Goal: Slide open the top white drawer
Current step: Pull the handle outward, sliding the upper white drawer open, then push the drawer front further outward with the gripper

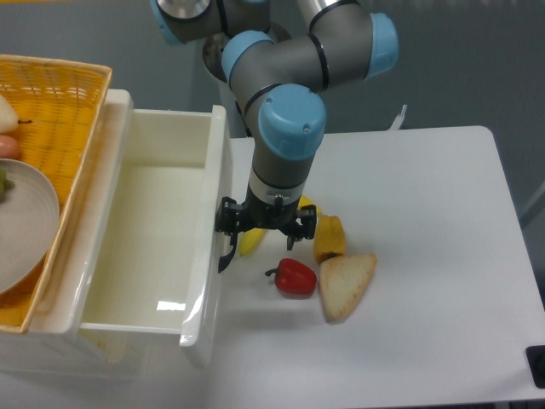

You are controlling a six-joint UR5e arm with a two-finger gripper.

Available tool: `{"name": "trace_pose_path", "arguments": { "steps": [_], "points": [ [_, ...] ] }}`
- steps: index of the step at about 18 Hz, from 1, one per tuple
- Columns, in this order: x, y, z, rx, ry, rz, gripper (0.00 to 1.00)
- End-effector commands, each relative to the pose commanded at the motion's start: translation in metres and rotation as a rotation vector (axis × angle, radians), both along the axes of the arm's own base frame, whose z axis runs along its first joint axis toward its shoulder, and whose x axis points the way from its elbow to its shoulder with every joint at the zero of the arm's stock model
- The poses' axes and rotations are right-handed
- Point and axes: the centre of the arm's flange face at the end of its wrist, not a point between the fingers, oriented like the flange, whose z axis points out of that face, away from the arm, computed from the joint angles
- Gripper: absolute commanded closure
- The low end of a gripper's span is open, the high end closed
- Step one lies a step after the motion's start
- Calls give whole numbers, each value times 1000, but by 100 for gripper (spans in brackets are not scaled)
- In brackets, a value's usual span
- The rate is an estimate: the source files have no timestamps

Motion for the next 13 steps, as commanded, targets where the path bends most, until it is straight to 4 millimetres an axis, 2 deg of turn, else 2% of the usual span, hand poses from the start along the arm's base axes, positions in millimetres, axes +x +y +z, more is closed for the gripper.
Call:
{"name": "trace_pose_path", "arguments": {
  "steps": [13],
  "points": [
    [-18, -11, 1, 37, -32, 40, 0]
  ]
}}
